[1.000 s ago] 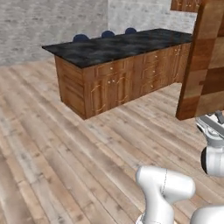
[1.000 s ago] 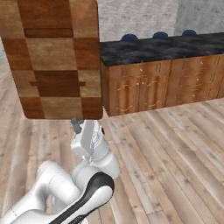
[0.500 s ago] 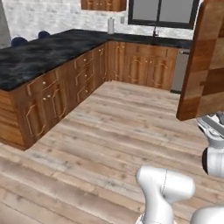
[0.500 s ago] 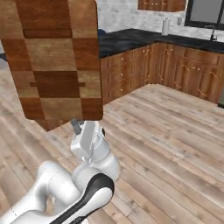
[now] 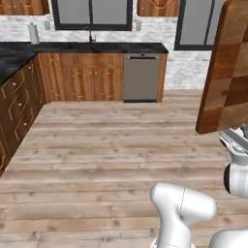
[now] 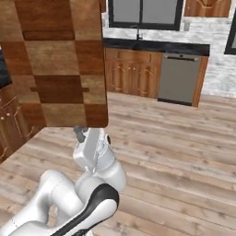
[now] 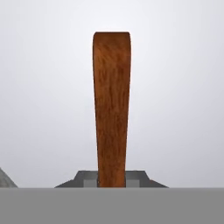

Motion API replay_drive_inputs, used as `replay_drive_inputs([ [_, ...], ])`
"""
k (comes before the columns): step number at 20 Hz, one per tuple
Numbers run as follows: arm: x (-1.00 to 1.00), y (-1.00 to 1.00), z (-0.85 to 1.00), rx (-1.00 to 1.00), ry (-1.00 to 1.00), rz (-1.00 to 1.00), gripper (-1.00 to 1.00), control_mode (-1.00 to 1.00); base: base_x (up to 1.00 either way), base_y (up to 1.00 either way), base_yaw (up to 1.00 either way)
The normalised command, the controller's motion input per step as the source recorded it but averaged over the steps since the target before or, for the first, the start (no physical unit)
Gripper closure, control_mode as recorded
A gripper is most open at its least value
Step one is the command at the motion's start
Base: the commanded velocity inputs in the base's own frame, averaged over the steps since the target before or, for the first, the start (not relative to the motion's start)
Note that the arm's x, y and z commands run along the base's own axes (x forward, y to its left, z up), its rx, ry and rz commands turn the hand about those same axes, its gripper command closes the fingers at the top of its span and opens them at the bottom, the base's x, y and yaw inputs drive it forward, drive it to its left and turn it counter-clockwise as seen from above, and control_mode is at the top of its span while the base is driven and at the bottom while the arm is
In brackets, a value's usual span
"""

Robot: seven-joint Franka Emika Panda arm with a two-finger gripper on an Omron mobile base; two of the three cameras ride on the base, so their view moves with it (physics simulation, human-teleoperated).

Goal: Move the cutting board and knife to the sink. Then move spray from the cabinet to the counter.

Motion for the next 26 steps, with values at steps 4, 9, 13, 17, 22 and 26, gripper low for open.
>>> replay_drive_inputs([
  [4, 0.00, 0.00, 0.00, 0.00, 0.00, 0.00, 1.00, 1.00, 1.00, 0.58, -0.44],
  [9, 0.00, 0.00, 0.00, 0.00, 0.00, 0.00, 1.00, 1.00, 1.00, 0.70, -0.43],
  [13, 0.00, 0.00, 0.00, 0.00, 0.00, 0.00, 1.00, 1.00, 1.00, 0.74, -0.38],
  [17, 0.00, 0.00, 0.00, 0.00, 0.00, 0.00, 1.00, 1.00, 1.00, 0.92, -0.41],
  [22, 0.00, 0.00, 0.00, 0.00, 0.00, 0.00, 1.00, 1.00, 1.00, 0.88, -0.19],
  [26, 0.00, 0.00, 0.00, 0.00, 0.00, 0.00, 1.00, 1.00, 1.00, 0.91, 0.00],
])
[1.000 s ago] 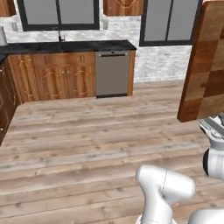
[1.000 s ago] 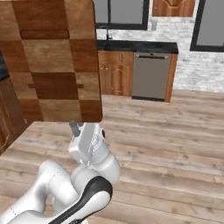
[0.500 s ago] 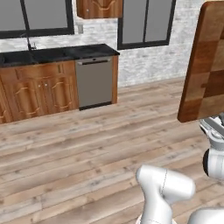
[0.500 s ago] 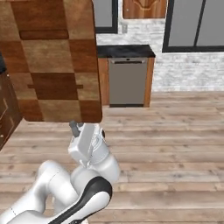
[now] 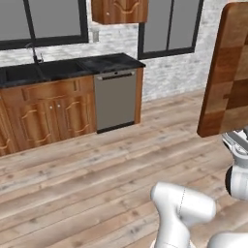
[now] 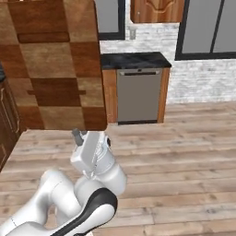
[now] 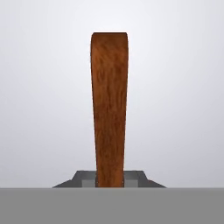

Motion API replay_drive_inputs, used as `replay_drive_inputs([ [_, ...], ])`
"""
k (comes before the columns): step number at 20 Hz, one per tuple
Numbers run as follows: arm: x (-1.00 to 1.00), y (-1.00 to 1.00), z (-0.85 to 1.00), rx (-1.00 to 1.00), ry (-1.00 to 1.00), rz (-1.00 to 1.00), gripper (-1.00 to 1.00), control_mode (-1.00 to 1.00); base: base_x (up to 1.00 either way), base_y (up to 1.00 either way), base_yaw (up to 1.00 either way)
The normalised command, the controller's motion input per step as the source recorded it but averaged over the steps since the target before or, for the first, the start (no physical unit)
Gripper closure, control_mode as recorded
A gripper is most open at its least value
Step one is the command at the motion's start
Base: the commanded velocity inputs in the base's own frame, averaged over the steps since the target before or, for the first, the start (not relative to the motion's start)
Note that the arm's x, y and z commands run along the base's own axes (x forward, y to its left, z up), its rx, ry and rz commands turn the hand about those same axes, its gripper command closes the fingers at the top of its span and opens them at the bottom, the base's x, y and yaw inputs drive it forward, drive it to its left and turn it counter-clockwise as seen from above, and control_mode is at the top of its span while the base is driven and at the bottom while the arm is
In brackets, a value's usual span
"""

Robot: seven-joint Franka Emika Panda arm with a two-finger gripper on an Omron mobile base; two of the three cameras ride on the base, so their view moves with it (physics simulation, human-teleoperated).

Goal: Move the cutting board and knife to the sink. Then move spray from the cabinet to the counter.

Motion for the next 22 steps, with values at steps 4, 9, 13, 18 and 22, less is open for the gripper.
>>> replay_drive_inputs([
  [4, 0.00, 0.00, 0.00, 0.00, 0.00, 0.00, 1.00, 1.00, 1.00, 0.57, 0.04],
  [9, 0.00, 0.00, 0.00, 0.00, 0.00, 0.00, 1.00, 1.00, 1.00, 0.16, 0.09],
  [13, 0.00, 0.00, 0.00, 0.00, 0.00, 0.00, 1.00, 1.00, 1.00, 0.23, -0.01],
  [18, 0.00, 0.00, 0.00, 0.00, 0.00, 0.00, 1.00, 1.00, 1.00, 0.51, -0.03],
  [22, 0.00, 0.00, 0.00, 0.00, 0.00, 0.00, 1.00, 1.00, 1.00, 0.79, -0.10],
])
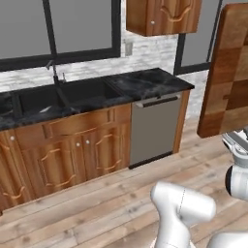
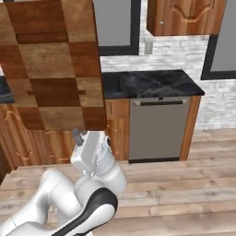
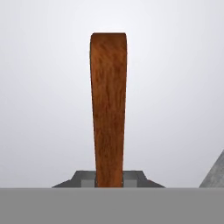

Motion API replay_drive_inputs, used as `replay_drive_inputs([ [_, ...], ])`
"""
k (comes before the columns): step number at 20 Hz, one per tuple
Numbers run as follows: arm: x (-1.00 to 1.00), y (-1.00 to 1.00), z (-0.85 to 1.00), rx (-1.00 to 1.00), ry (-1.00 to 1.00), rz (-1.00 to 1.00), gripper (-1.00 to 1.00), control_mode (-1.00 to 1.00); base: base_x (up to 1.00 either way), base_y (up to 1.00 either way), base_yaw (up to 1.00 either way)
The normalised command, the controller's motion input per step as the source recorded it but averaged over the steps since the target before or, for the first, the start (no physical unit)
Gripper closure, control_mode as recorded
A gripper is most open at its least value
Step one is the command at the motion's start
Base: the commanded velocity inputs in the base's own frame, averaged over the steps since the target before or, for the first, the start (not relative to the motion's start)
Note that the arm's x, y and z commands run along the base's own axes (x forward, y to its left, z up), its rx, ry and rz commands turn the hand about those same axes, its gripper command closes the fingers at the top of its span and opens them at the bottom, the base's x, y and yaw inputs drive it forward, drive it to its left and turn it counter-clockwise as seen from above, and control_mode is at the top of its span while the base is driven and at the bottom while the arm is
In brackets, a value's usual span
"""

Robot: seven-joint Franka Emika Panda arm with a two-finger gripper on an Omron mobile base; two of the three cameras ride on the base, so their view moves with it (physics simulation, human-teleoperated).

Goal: Move the cutting board and knife to the sink. Then move spray from the cabinet to the counter.

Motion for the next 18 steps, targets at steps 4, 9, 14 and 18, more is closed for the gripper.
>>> replay_drive_inputs([
  [4, 0.00, 0.00, 0.00, 0.00, 0.00, 0.00, 1.00, 1.00, 1.00, 0.94, -0.15],
  [9, 0.00, 0.00, 0.00, 0.00, 0.00, 0.00, 1.00, 1.00, 1.00, 1.00, -0.18],
  [14, 0.00, 0.00, 0.00, 0.00, 0.00, 0.00, 1.00, 1.00, 1.00, 1.00, -0.20],
  [18, 0.00, 0.00, 0.00, 0.00, 0.00, 0.00, 1.00, 1.00, 1.00, 0.54, 0.16],
])
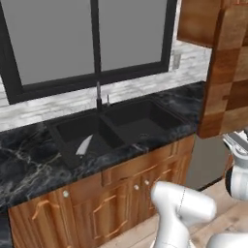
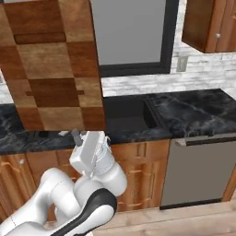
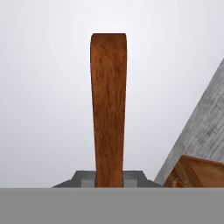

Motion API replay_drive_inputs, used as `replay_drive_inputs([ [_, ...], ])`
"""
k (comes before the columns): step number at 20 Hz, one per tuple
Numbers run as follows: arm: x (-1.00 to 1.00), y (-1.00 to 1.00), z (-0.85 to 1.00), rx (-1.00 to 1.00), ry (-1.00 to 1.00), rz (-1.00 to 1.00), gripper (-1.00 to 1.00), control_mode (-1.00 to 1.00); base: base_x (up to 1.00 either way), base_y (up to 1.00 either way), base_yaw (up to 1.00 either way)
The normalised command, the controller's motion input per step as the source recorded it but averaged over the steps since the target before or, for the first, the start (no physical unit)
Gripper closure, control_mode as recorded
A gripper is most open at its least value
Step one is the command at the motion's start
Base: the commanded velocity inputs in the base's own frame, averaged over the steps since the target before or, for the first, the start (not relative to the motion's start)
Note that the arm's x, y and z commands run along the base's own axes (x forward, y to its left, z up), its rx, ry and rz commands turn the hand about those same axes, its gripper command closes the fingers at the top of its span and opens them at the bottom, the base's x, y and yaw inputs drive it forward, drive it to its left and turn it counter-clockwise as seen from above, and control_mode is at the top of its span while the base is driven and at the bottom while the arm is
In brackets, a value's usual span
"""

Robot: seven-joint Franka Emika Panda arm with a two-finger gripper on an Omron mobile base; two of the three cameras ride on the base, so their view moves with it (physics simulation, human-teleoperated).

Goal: Move the cutting board and knife to the sink. Then move spray from the cabinet to the counter.

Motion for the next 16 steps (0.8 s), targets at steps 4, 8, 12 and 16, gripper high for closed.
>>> replay_drive_inputs([
  [4, 0.00, 0.00, 0.00, 0.00, 0.00, 0.00, 1.00, 1.00, 0.91, 0.50, 0.37],
  [8, 0.00, 0.00, 0.00, 0.00, 0.00, 0.00, 1.00, 1.00, 0.86, 0.53, 0.41],
  [12, 0.00, 0.00, 0.00, 0.00, 0.00, 0.00, 1.00, 1.00, 0.50, 0.29, 0.38],
  [16, 0.00, 0.00, 0.00, 0.00, 0.00, 0.00, 1.00, 1.00, 0.20, 0.00, 0.23],
])
